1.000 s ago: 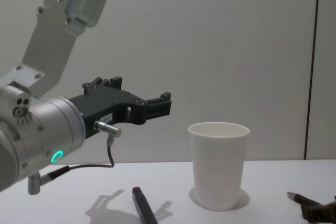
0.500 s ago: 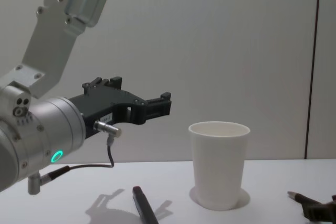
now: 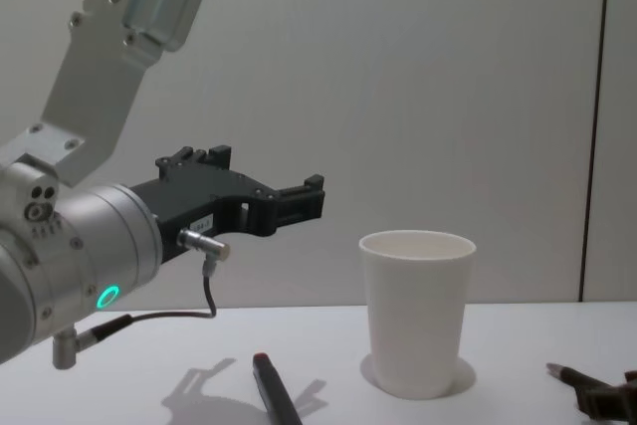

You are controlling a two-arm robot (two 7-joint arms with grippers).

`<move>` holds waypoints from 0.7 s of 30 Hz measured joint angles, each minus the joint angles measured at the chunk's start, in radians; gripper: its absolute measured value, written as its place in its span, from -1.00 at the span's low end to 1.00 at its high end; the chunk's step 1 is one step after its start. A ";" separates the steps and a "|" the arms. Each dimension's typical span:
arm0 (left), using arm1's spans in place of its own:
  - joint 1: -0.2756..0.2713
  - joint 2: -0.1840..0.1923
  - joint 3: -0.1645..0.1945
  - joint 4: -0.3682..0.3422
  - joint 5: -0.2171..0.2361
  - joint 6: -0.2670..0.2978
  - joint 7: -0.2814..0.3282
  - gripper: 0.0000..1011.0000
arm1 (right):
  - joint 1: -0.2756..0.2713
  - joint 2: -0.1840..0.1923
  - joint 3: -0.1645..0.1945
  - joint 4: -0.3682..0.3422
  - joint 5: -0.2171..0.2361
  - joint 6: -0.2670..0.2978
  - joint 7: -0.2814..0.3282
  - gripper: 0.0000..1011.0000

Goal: Place the pen into the pen holder.

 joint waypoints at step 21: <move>0.000 0.000 0.000 0.000 0.000 0.000 0.000 0.98 | -0.003 -0.003 0.002 0.001 0.000 -0.012 -0.004 -0.21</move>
